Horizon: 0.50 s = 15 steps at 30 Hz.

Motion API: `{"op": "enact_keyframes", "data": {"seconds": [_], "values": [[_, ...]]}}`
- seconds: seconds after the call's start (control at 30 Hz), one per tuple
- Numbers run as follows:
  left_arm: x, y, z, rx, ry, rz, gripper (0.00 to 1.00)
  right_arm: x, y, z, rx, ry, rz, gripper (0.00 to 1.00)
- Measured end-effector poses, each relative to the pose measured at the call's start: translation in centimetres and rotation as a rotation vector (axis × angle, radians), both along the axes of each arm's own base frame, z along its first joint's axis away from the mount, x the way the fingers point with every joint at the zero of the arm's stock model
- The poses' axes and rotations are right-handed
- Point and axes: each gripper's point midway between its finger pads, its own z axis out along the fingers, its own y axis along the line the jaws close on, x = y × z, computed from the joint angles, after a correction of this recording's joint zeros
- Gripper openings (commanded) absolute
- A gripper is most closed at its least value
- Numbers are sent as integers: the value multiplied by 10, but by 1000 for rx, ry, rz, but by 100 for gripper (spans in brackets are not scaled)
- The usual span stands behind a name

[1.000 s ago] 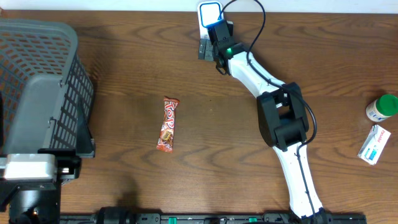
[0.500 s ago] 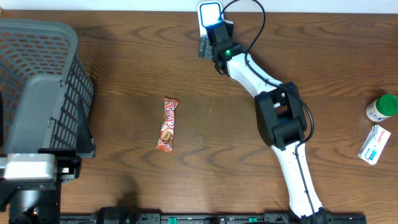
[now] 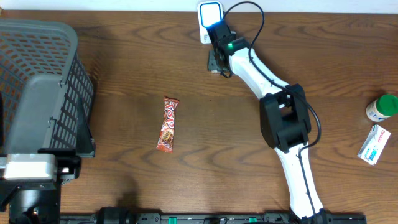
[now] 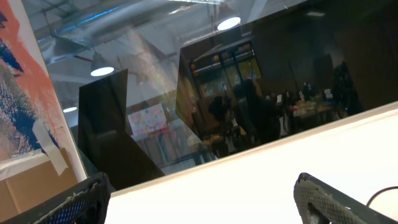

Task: Scan the item barcode

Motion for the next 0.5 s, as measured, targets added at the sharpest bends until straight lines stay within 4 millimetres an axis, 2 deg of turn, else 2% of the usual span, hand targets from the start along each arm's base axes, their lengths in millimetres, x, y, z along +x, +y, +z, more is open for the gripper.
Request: {"op": "enact_keyframes", "data": {"seconds": [0.03, 0.17, 0.23, 0.3, 0.37, 0.5], "values": [[0, 0, 0, 0, 0, 0, 94, -16, -2, 3, 1, 61, 10, 61], [0, 0, 0, 0, 0, 0, 94, -56, -7, 15, 12, 212, 20, 67], [0, 0, 0, 0, 0, 0, 94, -78, -10, 29, 23, 283, 9, 73], [0, 0, 0, 0, 0, 0, 94, -92, -10, 43, 34, 316, -5, 79], [0, 0, 0, 0, 0, 0, 94, -96, -7, 51, 45, 320, -4, 80], [0, 0, 0, 0, 0, 0, 94, -104, -1, 54, 52, 334, 3, 82]]}}
